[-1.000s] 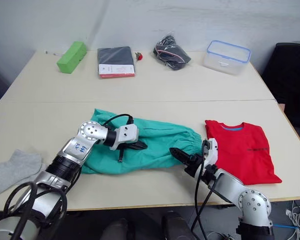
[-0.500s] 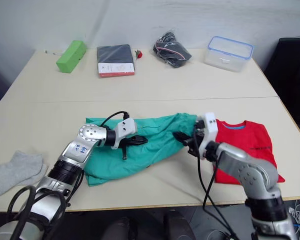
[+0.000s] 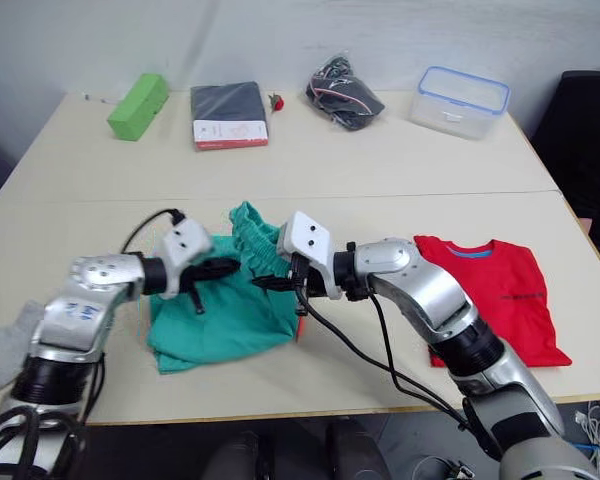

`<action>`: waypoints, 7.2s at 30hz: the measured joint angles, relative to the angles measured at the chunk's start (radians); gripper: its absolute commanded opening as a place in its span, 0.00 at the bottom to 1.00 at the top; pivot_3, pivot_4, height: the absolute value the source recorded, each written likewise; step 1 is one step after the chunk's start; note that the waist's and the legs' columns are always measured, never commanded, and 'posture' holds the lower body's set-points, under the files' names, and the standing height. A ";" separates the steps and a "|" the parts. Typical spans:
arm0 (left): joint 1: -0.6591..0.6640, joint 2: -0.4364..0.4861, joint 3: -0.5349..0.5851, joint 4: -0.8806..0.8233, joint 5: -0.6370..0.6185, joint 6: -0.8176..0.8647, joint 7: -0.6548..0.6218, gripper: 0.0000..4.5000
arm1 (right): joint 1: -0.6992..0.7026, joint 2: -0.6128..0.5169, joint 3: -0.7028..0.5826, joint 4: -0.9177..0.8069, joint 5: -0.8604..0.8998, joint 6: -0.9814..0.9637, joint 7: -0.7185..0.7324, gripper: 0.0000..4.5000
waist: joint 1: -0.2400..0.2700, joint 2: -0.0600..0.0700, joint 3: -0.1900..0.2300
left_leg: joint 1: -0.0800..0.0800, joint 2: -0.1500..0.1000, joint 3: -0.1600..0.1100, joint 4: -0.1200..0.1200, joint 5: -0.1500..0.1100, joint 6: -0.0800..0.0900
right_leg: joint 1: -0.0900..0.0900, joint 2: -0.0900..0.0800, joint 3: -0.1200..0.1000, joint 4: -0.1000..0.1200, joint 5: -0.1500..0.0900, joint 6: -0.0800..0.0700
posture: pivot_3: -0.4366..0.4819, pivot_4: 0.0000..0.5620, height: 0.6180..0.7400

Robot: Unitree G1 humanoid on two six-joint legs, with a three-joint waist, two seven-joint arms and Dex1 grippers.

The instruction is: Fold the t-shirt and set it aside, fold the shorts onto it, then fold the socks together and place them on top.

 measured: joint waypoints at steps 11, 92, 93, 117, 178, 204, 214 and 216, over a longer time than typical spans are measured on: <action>0.256 0.016 0.215 -0.160 -0.055 0.133 0.124 0.00 | -0.107 0.221 0.082 0.268 -0.174 -0.204 0.211 0.48 | -0.013 -0.001 0.001 | 0.001 0.000 -0.001 0.001 0.001 -0.001 | 0.000 0.000 -0.001 0.003 0.000 0.000 | 0.48 0.27 1.00; 0.532 0.230 0.413 -0.246 -0.507 0.019 -0.086 0.99 | -0.080 0.343 -0.269 0.457 -0.014 0.659 0.058 1.00 | -0.047 0.001 0.004 | 0.003 -0.001 -0.004 -0.003 0.007 -0.005 | -0.001 0.001 -0.002 0.008 -0.001 -0.003 | 0.48 0.27 1.00; 0.531 0.230 0.417 -0.246 -0.507 0.019 -0.085 0.99 | -0.085 0.361 -0.269 0.470 -0.015 0.652 0.049 1.00 | -0.050 0.001 0.004 | 0.003 -0.001 -0.004 -0.003 0.007 -0.006 | -0.001 0.001 -0.002 0.008 -0.001 -0.003 | 0.48 0.27 1.00; 0.491 0.231 0.411 -0.254 -0.531 0.033 -0.032 1.00 | -0.182 0.577 -0.283 0.723 -0.072 0.463 -0.098 0.12 | -0.089 -0.001 0.002 | 0.004 0.000 -0.004 -0.006 0.008 -0.008 | 0.000 0.002 -0.002 0.007 -0.001 -0.006 | 0.48 0.27 1.00; 0.140 0.203 0.019 -0.207 -0.591 -0.013 -0.072 1.00 | -0.119 -0.480 -0.567 0.831 -0.173 -0.224 0.294 0.99 | -0.016 0.017 0.018 | 0.002 -0.001 0.000 0.008 0.005 -0.001 | 0.002 0.007 0.008 0.005 0.004 0.001 | 0.48 0.27 1.00; 0.846 0.039 0.540 -0.336 -0.290 -0.120 0.173 1.00 | -0.063 -0.268 -0.461 0.133 0.150 0.092 0.480 0.99 | -0.018 0.010 0.017 | 0.001 -0.001 -0.004 0.012 -0.003 0.003 | 0.002 0.005 0.008 0.003 0.003 0.001 | 0.48 0.27 1.00; 1.157 -0.199 0.801 -0.391 -0.084 -0.299 0.246 1.00 | -0.038 -0.169 -0.373 0.103 0.143 0.011 0.515 0.99 | 0.004 0.002 0.016 | 0.001 -0.003 -0.008 0.013 -0.006 0.010 | 0.007 0.003 0.004 -0.001 0.004 0.001 | 0.48 0.27 1.00; 1.138 -0.181 0.797 -0.356 -0.069 -0.296 0.251 1.00 | -0.038 -0.159 -0.361 0.105 0.142 0.001 0.515 0.99 | 0.000 0.002 0.016 | 0.001 -0.002 -0.008 0.012 -0.006 0.010 | 0.006 0.003 0.005 -0.001 0.004 0.001 | 0.48 0.27 1.00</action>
